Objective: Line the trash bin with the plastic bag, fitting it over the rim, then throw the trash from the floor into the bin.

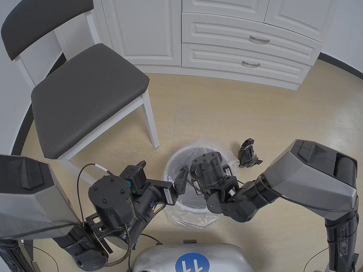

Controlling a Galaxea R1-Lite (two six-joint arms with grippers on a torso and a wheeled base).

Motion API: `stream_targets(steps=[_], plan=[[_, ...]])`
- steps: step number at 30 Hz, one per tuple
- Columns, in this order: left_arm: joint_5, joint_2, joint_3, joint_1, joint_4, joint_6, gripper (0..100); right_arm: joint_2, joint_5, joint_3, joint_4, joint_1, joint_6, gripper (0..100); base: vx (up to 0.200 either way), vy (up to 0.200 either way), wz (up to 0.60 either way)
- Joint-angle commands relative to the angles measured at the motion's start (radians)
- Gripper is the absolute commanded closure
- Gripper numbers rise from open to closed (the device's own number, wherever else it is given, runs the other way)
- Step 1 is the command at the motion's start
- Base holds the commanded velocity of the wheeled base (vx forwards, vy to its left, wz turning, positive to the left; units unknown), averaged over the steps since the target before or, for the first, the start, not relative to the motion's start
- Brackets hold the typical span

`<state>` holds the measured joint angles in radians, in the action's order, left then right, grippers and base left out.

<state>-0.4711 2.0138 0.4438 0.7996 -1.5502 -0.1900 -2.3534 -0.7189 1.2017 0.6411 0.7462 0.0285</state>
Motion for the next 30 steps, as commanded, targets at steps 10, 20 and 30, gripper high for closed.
stream_targets(steps=[10, 20, 30], plan=[[0.077, 0.128, -0.022, 0.09, 0.013, -0.009, 0, -0.05, -0.002, 0.067, 0.022, -0.002, -0.002, 100, 0.0, 0.0, 0.0], [0.078, -0.084, -0.128, 0.096, 0.015, 0.06, 0, -0.041, -0.001, 0.068, 0.022, -0.036, -0.001, 100, 0.0, 0.0, 0.0], [0.138, -0.271, -0.223, 0.09, 0.018, 0.156, 0, -0.029, -0.001, 0.068, 0.02, -0.059, -0.001, 100, 0.0, 0.0, 0.0]])
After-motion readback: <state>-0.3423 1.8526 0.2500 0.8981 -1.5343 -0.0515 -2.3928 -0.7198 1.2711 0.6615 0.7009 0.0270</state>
